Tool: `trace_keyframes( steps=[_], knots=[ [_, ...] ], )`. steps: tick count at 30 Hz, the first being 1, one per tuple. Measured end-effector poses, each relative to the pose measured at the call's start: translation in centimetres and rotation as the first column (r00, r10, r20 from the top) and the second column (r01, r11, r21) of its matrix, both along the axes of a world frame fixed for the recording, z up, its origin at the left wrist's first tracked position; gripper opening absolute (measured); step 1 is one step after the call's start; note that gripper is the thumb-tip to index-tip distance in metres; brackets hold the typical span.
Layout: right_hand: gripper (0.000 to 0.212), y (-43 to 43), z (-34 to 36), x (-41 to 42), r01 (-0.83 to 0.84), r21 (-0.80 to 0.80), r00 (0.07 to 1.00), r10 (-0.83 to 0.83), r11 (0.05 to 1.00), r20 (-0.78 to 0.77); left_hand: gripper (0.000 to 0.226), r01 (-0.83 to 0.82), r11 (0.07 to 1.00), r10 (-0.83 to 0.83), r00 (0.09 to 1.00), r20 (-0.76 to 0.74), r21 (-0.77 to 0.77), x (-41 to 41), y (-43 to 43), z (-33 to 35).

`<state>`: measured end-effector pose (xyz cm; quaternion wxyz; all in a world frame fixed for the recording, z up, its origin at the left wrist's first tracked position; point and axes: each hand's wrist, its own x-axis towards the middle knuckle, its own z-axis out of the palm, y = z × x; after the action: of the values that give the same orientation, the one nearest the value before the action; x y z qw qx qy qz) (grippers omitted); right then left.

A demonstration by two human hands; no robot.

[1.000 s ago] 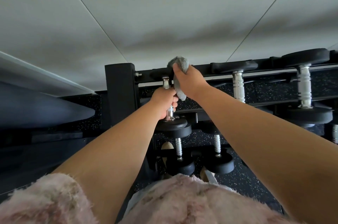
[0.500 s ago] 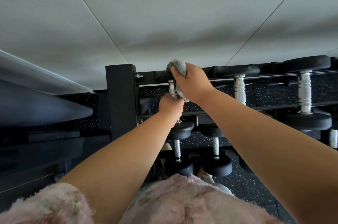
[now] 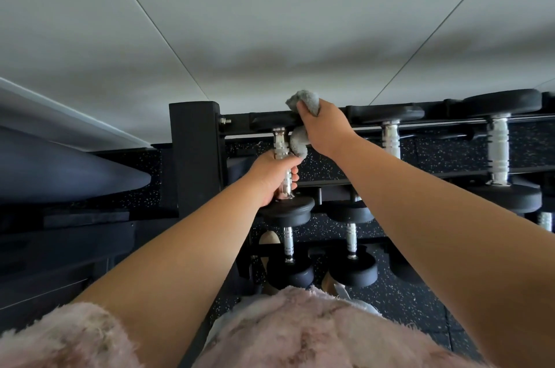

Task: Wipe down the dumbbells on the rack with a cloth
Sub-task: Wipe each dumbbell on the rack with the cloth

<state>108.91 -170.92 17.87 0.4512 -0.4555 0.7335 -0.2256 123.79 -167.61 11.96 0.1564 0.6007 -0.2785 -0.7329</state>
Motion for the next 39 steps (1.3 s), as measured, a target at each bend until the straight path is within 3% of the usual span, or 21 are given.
trace_keyframes(
  steps=[4,7,11,14,17,21,24,26,29,33,35,39],
  knots=[
    [0.032,-0.6,1.0,1.1,-0.028,-0.054,0.999,0.030,0.998,0.036,0.020,0.063,0.984,-0.026,0.977,0.213,-0.166,-0.6,1.2,0.2],
    [0.038,-0.2,0.9,1.8,-0.024,-0.080,0.996,0.030,0.996,0.080,0.028,0.081,0.976,-0.026,0.965,0.261,-0.201,-0.5,1.1,0.2],
    [0.038,0.7,-0.2,0.4,-0.076,-0.013,0.997,0.076,0.997,0.019,0.031,0.105,0.973,-0.045,0.960,0.277,-0.204,0.0,1.1,0.2],
    [0.040,0.1,0.6,-0.5,-0.113,0.063,0.992,0.116,0.992,-0.040,0.024,0.148,0.968,-0.096,0.964,0.248,-0.200,0.8,0.8,0.4],
    [0.023,-0.6,2.4,1.6,-0.261,0.019,0.964,0.262,0.965,-0.045,0.023,0.148,0.976,-0.109,0.967,0.229,-0.161,1.4,0.5,0.2],
    [0.039,-0.2,3.6,4.1,-0.224,-0.101,0.973,0.228,0.969,0.027,0.027,0.085,0.991,-0.076,0.993,0.089,-0.100,1.8,0.4,-0.1],
    [0.021,-0.1,2.3,2.5,-0.243,0.066,0.967,0.247,0.968,-0.067,0.033,0.062,0.998,-0.063,0.996,-0.056,-0.022,2.2,0.0,0.0],
    [0.034,0.2,1.0,1.3,-0.171,0.154,0.967,0.196,0.973,-0.163,0.036,0.058,0.998,-0.055,0.991,-0.119,0.024,2.6,-0.2,0.0],
    [0.045,0.8,0.3,0.9,-0.017,0.086,1.000,0.018,0.996,-0.012,0.035,0.041,0.998,-0.032,0.984,-0.174,0.050,3.0,-0.3,-0.5],
    [0.034,1.3,1.3,2.5,0.117,0.039,0.955,-0.123,0.992,0.270,0.037,0.075,0.995,-0.061,0.979,-0.192,0.065,2.0,0.0,-0.6],
    [0.032,1.2,2.2,2.6,0.138,-0.028,0.951,-0.125,0.990,0.283,0.036,0.072,0.995,-0.058,0.983,-0.175,0.073,1.3,0.0,-0.5],
    [0.033,2.1,2.7,2.1,0.040,-0.104,0.988,-0.024,0.994,0.150,0.031,0.059,0.995,-0.050,0.992,-0.116,0.077,0.3,-0.1,-0.2]
  ],
)
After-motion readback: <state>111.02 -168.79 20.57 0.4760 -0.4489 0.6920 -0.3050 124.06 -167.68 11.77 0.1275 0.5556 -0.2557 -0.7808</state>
